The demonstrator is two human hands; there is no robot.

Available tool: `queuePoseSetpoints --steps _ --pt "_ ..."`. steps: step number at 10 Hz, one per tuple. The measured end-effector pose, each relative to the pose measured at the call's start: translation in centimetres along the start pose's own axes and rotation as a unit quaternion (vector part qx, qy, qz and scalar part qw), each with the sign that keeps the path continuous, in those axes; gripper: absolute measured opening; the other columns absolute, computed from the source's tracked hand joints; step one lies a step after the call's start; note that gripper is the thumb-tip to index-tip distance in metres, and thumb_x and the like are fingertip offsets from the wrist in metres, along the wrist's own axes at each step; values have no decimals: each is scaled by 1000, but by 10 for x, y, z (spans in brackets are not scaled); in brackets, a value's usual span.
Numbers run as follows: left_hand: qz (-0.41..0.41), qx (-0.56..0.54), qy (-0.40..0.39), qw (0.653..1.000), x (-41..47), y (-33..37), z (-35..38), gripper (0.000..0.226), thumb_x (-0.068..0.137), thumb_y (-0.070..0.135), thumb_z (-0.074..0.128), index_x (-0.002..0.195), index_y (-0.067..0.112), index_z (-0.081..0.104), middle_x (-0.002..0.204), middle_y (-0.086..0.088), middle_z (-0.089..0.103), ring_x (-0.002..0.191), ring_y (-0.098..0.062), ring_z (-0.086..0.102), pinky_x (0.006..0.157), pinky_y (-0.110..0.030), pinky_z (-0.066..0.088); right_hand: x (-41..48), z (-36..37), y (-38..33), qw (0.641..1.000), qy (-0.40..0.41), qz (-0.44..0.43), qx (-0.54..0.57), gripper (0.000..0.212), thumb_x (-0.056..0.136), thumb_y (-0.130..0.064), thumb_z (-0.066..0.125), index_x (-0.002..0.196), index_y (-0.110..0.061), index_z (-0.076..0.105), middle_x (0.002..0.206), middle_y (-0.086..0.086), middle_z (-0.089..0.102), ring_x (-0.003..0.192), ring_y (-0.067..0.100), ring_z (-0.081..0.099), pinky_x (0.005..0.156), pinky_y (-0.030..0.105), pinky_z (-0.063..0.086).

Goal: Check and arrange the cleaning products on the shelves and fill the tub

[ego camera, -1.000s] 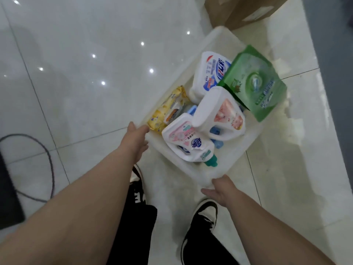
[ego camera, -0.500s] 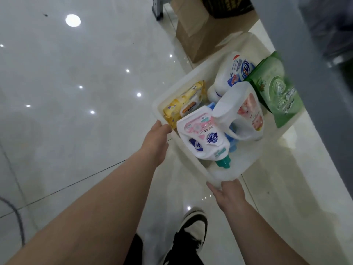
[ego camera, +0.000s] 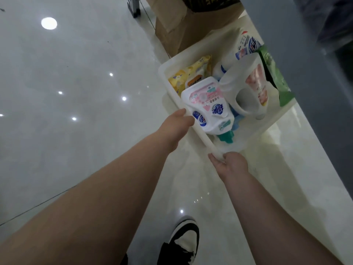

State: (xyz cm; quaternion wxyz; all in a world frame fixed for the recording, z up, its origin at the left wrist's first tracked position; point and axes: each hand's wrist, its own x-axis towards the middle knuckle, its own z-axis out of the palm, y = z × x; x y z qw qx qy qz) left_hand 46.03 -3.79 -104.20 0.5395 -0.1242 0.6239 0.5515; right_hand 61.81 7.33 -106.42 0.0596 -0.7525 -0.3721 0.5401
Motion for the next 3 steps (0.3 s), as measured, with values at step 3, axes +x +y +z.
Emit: queuePoseSetpoints --steps 3 --pt "155 475 18 866 -133 -4 -39 61 99 20 49 158 19 34 159 -2 39 144 -22 37 111 -28 31 -103 -31 12 924 -68 -205 -315 62 97 -23 55 156 -17 41 151 5 48 137 21 46 111 30 33"
